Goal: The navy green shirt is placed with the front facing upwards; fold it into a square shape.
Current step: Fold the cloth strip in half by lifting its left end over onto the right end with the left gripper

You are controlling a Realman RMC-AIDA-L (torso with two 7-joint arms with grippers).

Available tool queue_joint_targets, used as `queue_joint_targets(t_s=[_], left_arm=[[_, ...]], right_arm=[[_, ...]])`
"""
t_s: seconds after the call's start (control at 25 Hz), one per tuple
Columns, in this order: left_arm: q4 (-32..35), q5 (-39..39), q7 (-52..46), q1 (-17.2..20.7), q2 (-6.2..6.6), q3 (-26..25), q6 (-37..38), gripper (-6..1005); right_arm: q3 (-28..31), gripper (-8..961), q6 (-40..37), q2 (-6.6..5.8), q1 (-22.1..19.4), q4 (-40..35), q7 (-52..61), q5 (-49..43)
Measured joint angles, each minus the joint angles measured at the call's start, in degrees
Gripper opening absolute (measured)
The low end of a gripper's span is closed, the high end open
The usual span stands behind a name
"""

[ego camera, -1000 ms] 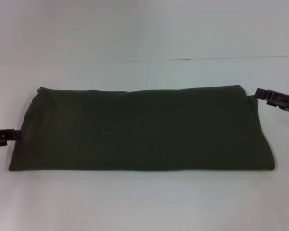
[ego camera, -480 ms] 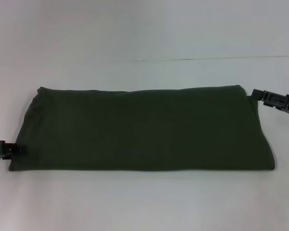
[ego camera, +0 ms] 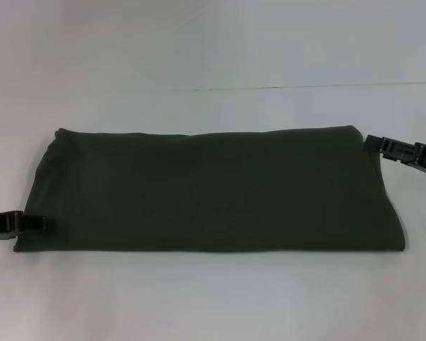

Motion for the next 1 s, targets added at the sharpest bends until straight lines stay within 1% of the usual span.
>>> queue_joint_targets(t_s=[0.28,0.52,0.84,0.92,1.0], left_arm=[[0.49,2.28,-0.68,0.03,-0.01,-0.08,-0.93,436],[0.51,2.91,-0.95,-0.29,0.05,1.36,-0.95,199],[0.48,2.93,-0.67,-0.87,0.32,1.58,-0.22,-1],[0.43,2.94,-0.63,-0.89,0.34,2.03,-0.05,-1],[0.41,2.93,-0.62,-0.89,0.34,2.29,0.18,-1]], right_arm=[[0.00,828,-0.17,0.04,0.00,-0.12,0.29,0.00],[0.03,828,-0.33,0.00,0.03,-0.16,0.37,0.00],[-0.55,828,-0.60,-0.45,0.07,-0.16,0.95,-0.01],[-1.95,828,-0.73,-0.91,0.08,-0.79,2.61,-0.04],[-5.01,827,-1.52,-1.57,-0.12,-3.92,7.53,-0.90]])
